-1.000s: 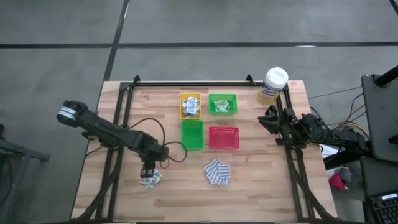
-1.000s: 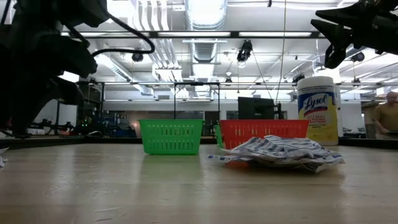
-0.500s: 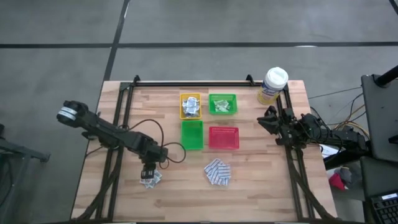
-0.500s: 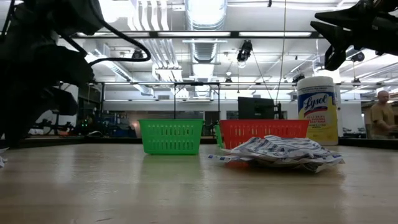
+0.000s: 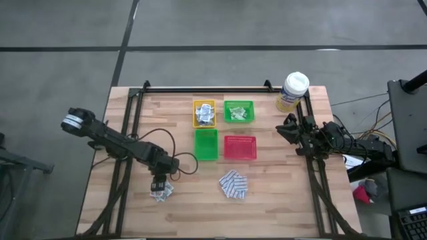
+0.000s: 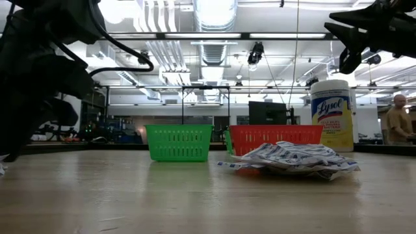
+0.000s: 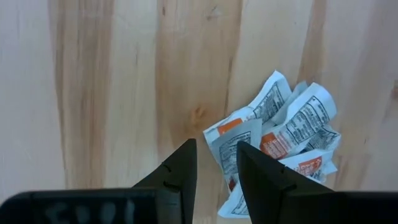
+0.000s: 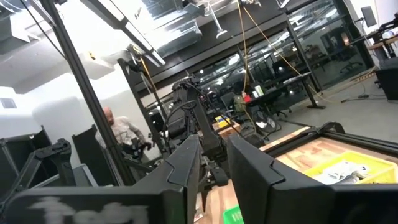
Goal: Pick & Place First Aid Supplies
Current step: Put the orange ointment pack into the bottom green bin
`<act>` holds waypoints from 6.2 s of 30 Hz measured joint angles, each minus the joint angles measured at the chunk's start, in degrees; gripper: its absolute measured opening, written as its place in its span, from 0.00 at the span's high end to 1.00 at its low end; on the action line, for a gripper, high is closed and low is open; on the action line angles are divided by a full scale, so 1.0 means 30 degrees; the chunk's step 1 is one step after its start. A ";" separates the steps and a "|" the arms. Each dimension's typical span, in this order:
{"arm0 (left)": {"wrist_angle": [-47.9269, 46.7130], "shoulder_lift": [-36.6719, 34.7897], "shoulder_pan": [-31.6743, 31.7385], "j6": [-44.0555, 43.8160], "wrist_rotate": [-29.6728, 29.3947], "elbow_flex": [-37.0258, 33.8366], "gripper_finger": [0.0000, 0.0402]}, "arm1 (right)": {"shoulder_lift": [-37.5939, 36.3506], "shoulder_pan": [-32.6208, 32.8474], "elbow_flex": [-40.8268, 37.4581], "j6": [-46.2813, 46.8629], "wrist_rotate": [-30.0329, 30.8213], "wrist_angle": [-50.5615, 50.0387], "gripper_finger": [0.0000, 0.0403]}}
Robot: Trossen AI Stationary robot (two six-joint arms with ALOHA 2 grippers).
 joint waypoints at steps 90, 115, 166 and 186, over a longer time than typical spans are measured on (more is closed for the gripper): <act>0.7032 0.0608 0.6783 -0.8886 -1.0577 0.4408 1.00 | -0.0007 0.0000 0.0007 0.0073 -0.0007 0.0028 0.80; 0.5460 0.5683 0.6790 -0.9425 -1.0641 0.7438 1.00 | -0.0007 0.0000 0.0007 -0.0005 -0.0007 0.0015 0.82; -0.5922 -0.2105 0.4250 -1.2540 0.1503 0.7176 0.80 | -0.0007 -0.0007 0.0007 -0.0226 -0.0002 0.0015 0.82; -0.8402 -0.2033 0.0195 -1.6702 0.1778 0.3725 0.80 | -0.0002 -0.0007 0.0007 -0.0226 0.0078 0.0015 0.80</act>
